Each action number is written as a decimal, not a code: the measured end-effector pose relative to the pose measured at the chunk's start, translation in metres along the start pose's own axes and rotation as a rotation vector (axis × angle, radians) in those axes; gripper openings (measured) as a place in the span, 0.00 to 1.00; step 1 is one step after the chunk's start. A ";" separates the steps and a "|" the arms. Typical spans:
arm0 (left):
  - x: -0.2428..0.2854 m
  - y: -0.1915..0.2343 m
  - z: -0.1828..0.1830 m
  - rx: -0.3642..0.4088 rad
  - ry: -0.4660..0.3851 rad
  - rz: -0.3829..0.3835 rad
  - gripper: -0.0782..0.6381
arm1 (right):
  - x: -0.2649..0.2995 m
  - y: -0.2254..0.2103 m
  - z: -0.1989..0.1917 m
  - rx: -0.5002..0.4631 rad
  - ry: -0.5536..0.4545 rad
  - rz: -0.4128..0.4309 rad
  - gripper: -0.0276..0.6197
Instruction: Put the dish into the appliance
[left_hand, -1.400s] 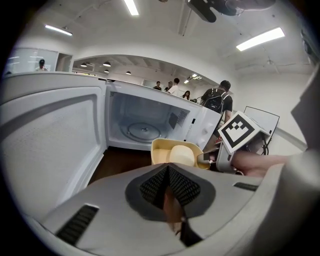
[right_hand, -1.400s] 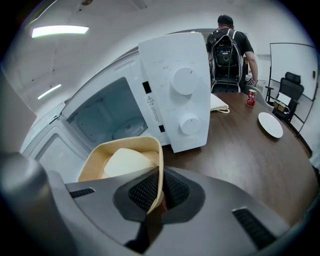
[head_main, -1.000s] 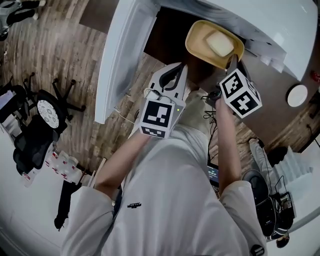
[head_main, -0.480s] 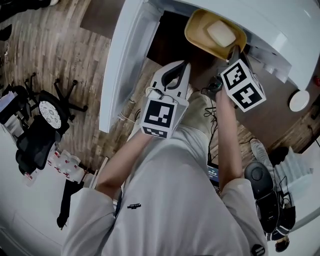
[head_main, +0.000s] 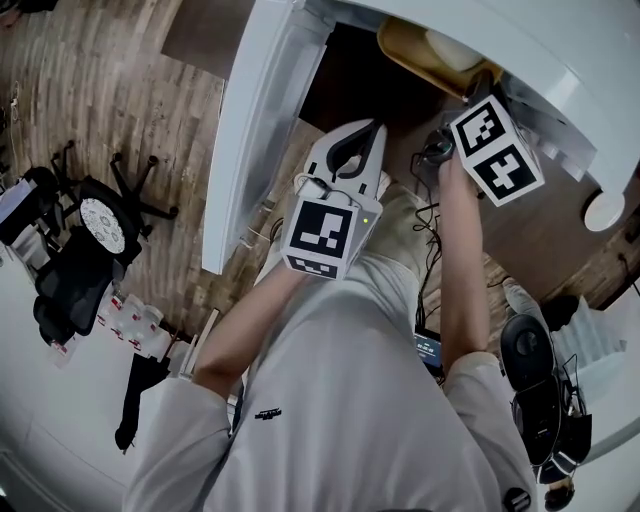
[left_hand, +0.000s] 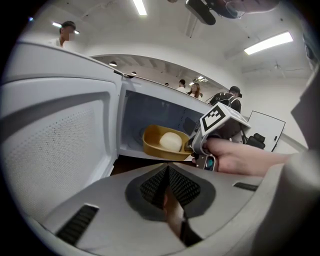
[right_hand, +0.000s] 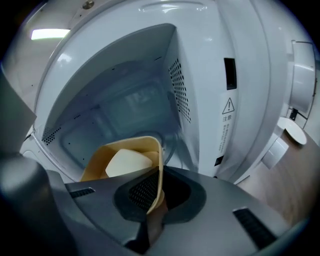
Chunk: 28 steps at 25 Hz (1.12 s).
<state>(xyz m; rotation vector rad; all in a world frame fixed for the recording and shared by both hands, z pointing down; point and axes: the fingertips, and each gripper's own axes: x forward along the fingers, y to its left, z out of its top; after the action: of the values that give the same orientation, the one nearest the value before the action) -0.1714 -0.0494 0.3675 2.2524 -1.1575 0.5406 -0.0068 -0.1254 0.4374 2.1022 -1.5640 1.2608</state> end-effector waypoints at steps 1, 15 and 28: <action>0.000 0.001 -0.001 -0.001 0.001 0.001 0.10 | 0.002 0.001 0.001 -0.001 -0.002 0.000 0.05; 0.001 0.000 -0.004 -0.002 0.003 0.002 0.10 | 0.014 0.020 0.023 0.067 -0.087 0.072 0.08; 0.002 -0.006 -0.004 0.004 0.004 -0.003 0.11 | -0.010 0.043 0.012 -0.013 -0.151 0.258 0.37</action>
<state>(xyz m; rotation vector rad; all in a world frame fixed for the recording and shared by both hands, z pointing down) -0.1655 -0.0448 0.3702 2.2557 -1.1516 0.5466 -0.0389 -0.1438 0.4099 2.0822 -1.9549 1.1855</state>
